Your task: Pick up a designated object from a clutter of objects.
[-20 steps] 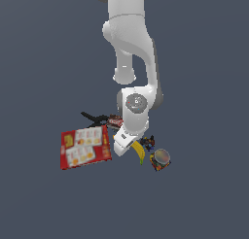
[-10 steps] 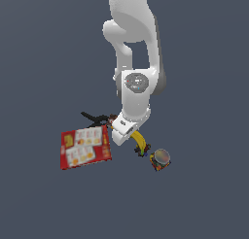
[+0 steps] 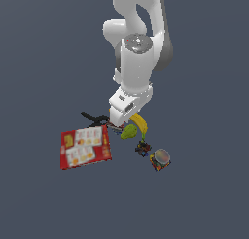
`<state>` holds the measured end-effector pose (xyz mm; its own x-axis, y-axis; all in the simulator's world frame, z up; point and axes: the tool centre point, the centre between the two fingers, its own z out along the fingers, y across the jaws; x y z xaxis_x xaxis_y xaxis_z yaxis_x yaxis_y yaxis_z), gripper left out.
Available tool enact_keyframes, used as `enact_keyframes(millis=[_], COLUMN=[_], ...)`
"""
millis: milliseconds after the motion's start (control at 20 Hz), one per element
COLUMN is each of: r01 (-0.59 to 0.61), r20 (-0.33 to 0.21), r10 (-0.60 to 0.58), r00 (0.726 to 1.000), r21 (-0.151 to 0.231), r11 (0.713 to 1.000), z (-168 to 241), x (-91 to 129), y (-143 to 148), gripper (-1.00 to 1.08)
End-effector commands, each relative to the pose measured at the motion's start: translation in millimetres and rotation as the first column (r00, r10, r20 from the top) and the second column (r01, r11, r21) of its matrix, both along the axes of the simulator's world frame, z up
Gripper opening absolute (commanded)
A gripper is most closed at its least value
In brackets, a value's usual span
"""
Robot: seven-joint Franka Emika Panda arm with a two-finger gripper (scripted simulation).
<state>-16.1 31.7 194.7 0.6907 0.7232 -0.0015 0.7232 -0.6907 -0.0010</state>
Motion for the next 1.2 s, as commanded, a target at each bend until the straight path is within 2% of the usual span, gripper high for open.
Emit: enact_keyframes(millis=[0,650,1150], r01=[0.0,0.001,0.002], r20=[0.002,0.002,0.002], r10=[0.0,-0.001,-0.002], r00=[1.0,1.0,1.0], r21=[0.0,0.002,0.001], r11=[1.0,1.0,1.0], z=[26,146,189], x=[-7,-37,-46], y=[-1,-5,-7], gripper=[-1.0,-1.0,-1.0])
